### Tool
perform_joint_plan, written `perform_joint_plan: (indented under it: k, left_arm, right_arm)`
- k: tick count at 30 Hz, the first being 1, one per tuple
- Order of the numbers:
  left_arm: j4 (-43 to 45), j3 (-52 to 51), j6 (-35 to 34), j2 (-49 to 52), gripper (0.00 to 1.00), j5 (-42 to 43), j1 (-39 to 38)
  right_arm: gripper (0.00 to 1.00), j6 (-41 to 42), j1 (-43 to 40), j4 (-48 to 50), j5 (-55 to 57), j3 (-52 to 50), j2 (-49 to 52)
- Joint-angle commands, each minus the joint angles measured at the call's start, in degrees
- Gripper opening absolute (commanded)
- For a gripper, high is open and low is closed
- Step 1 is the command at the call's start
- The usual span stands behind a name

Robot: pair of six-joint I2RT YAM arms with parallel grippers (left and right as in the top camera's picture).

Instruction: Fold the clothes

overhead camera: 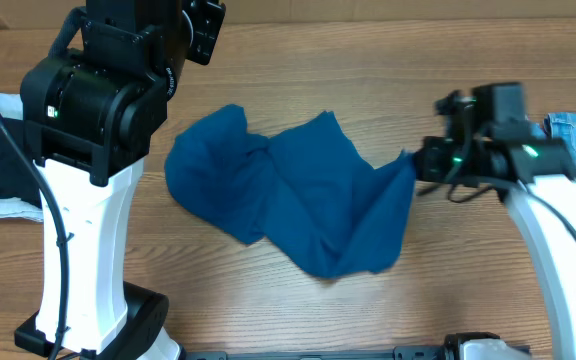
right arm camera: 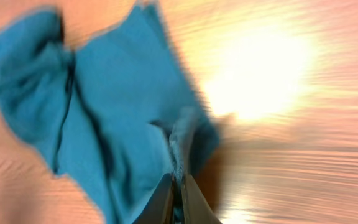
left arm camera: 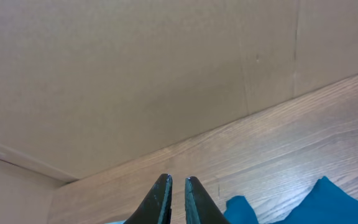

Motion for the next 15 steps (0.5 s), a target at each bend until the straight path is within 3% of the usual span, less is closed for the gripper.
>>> perform_joint_plan:
  k: [1, 3, 8, 15]
  left_arm:
    - [0.13, 0.72, -0.22, 0.13, 0.13, 0.17, 0.35]
    - [0.04, 0.72, -0.22, 0.13, 0.13, -0.02, 0.35]
    - [-0.50, 0.72, -0.24, 0.13, 0.14, -0.02, 0.35]
    - [-2.27, 0.72, -1.11, 0.13, 0.23, -0.02, 0.35]
  right_arm:
    - [0.04, 5.20, -0.42, -2.75, 19.08, 1.01, -9.60]
    - [0.04, 14.12, -0.48, -6.14, 28.44, 1.01, -11.65]
    - [0.04, 28.72, -6.19, -15.32, 36.13, 0.98, -9.81]
    - [0.04, 30.16, -23.02, -18.23, 35.41, 0.94, -9.68]
